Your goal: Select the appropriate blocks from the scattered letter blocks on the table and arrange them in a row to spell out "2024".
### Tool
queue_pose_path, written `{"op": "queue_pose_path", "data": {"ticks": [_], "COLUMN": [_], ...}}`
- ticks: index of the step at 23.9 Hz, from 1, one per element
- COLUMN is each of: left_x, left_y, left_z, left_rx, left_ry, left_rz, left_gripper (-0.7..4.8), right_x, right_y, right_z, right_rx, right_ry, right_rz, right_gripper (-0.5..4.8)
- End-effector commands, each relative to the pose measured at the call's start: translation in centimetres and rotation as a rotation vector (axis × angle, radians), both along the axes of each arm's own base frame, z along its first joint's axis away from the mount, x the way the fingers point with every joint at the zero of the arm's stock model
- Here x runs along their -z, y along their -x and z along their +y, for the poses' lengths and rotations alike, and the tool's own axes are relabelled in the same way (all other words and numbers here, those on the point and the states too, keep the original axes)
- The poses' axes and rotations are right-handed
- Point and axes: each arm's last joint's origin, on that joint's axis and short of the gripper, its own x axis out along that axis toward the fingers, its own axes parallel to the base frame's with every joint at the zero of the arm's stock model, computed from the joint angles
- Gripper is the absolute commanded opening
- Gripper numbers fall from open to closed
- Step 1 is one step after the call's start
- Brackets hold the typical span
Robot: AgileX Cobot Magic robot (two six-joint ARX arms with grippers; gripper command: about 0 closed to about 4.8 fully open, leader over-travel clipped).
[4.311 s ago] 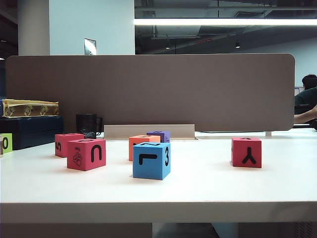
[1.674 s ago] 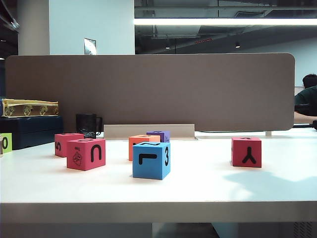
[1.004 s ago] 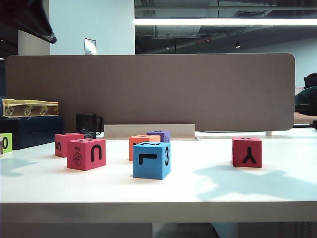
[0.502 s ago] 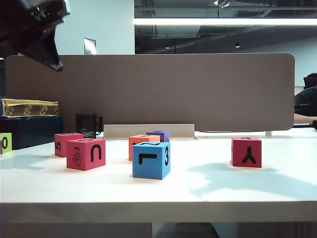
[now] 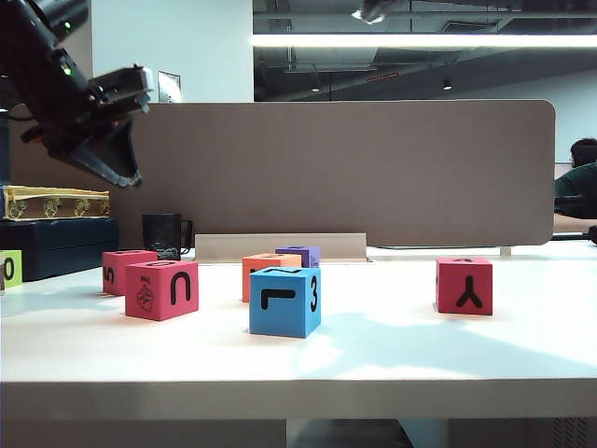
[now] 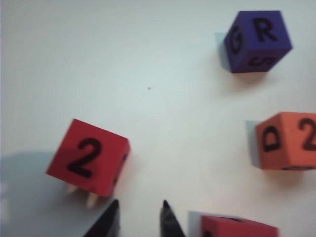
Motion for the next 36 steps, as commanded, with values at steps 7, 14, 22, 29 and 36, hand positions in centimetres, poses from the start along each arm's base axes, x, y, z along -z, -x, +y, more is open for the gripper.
{"op": "queue_pose_path", "data": {"ticks": [7, 14, 22, 29, 36], "left_x": [1.5, 2.8, 3.4, 3.5, 3.6], "left_y": [-1.9, 0.2, 2.1, 2.2, 1.8], "left_z": [-0.1, -2.2, -5.5, -5.7, -5.7], "left_rx": [0.035, 0.136, 0.232, 0.192, 0.183], "left_ry": [-0.08, 0.015, -0.011, -0.092, -0.102], "left_rz": [-0.034, 0.223, 0.347, 0.342, 0.31], "left_gripper": [3.06, 3.21, 3.23, 3.47, 3.48], "right_x": [-0.1, 0.0, 0.1, 0.2, 0.2], "right_y": [2.0, 2.2, 2.3, 2.4, 2.4], "right_z": [2.3, 2.5, 2.5, 2.4, 2.5], "right_rx": [-0.065, -0.059, -0.061, -0.061, -0.064], "right_ry": [0.047, 0.069, 0.078, 0.085, 0.086], "right_rz": [-0.033, -0.035, -0.025, -0.016, -0.016], "right_gripper": [-0.04, -0.05, -0.05, -0.05, -0.05]}}
